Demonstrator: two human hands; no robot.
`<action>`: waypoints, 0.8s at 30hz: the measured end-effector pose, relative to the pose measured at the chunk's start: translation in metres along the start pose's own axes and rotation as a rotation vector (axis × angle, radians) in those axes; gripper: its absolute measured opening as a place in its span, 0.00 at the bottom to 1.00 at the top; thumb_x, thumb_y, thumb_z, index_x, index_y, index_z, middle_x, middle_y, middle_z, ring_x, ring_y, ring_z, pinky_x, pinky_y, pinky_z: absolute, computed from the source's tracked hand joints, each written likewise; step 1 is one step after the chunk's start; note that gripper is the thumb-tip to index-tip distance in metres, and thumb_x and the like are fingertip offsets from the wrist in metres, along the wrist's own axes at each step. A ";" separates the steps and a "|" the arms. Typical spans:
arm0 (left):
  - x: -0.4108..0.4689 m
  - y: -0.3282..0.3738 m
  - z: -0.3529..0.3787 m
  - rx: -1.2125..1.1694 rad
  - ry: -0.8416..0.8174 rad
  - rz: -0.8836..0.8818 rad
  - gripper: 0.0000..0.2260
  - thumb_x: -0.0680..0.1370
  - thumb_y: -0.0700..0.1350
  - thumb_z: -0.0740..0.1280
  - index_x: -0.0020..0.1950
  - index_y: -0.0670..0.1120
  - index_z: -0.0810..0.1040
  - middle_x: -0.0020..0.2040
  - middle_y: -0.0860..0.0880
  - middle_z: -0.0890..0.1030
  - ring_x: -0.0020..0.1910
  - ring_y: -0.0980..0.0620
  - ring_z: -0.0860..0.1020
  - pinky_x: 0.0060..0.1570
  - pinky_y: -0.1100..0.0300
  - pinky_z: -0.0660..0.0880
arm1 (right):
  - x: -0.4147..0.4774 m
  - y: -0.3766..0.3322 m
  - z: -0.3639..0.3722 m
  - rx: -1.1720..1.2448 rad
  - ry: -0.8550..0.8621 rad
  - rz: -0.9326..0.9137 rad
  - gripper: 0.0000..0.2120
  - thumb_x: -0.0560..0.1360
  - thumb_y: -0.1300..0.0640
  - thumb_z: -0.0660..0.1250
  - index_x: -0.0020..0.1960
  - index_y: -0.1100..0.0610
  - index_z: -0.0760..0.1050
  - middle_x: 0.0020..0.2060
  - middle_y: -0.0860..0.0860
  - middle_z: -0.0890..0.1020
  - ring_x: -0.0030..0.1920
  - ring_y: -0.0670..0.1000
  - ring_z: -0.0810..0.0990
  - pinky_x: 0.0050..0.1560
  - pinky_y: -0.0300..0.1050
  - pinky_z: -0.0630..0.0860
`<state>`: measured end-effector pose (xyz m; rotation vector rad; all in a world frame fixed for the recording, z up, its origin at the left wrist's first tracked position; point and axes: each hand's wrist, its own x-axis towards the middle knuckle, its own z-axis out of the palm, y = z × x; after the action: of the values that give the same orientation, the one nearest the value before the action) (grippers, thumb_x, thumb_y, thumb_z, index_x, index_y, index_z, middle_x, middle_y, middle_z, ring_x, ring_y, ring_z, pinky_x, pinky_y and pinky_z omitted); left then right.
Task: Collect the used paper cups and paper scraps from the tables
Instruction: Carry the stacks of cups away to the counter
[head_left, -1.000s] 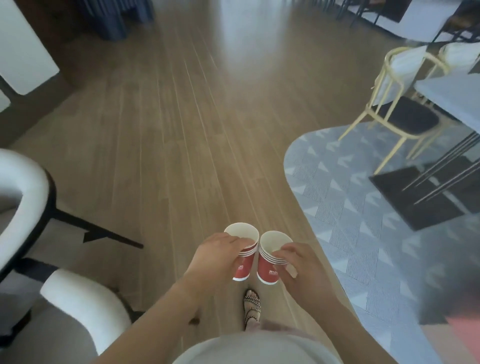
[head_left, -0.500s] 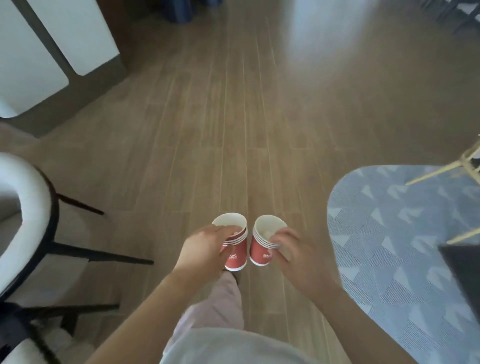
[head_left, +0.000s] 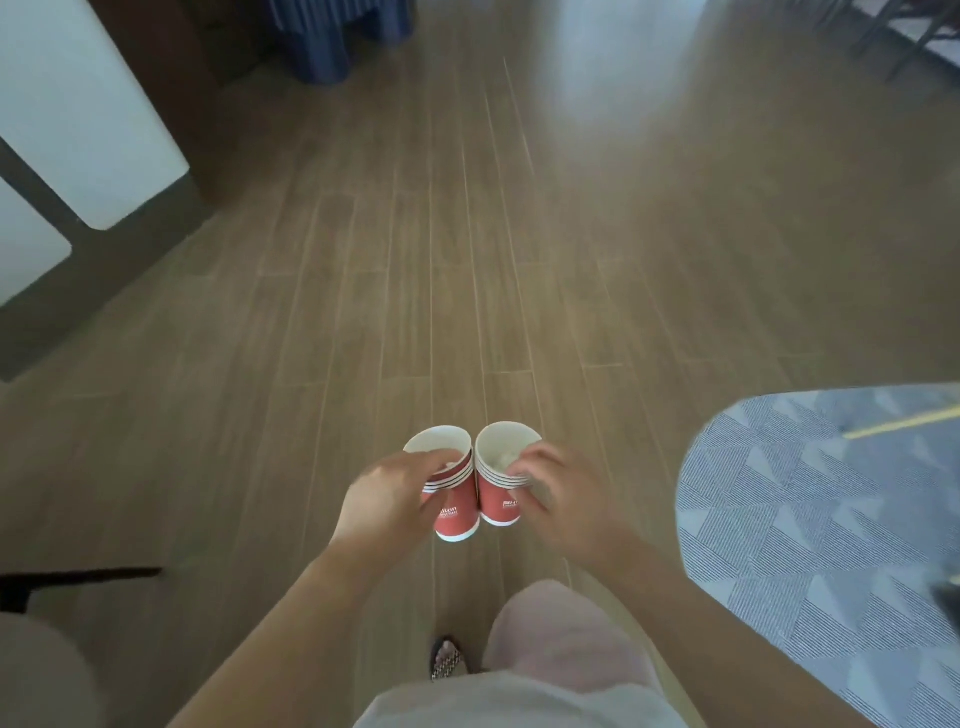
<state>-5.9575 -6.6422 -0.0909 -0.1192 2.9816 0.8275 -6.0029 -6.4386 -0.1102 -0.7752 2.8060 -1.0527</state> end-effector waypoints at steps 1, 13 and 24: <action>0.022 0.000 0.000 -0.007 -0.003 -0.004 0.16 0.73 0.44 0.66 0.58 0.59 0.77 0.55 0.55 0.81 0.53 0.51 0.78 0.44 0.62 0.68 | 0.019 0.009 -0.002 0.001 0.004 0.007 0.09 0.69 0.62 0.69 0.49 0.53 0.78 0.48 0.48 0.79 0.50 0.51 0.77 0.48 0.40 0.70; 0.312 0.031 -0.010 0.019 0.040 0.008 0.17 0.73 0.45 0.66 0.59 0.59 0.75 0.56 0.55 0.80 0.54 0.50 0.77 0.47 0.60 0.72 | 0.275 0.125 -0.072 -0.016 0.072 -0.029 0.10 0.69 0.66 0.70 0.49 0.59 0.79 0.48 0.52 0.80 0.50 0.55 0.77 0.48 0.46 0.73; 0.510 0.013 -0.023 -0.030 0.068 -0.060 0.17 0.73 0.44 0.67 0.60 0.58 0.76 0.57 0.53 0.80 0.55 0.49 0.78 0.46 0.59 0.71 | 0.473 0.199 -0.083 0.011 0.045 -0.020 0.10 0.68 0.65 0.70 0.49 0.58 0.79 0.47 0.50 0.80 0.50 0.55 0.78 0.48 0.44 0.73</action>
<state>-6.4670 -6.6743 -0.0968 -0.2412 3.0126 0.8788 -6.5210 -6.4817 -0.1104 -0.7898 2.8329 -1.1007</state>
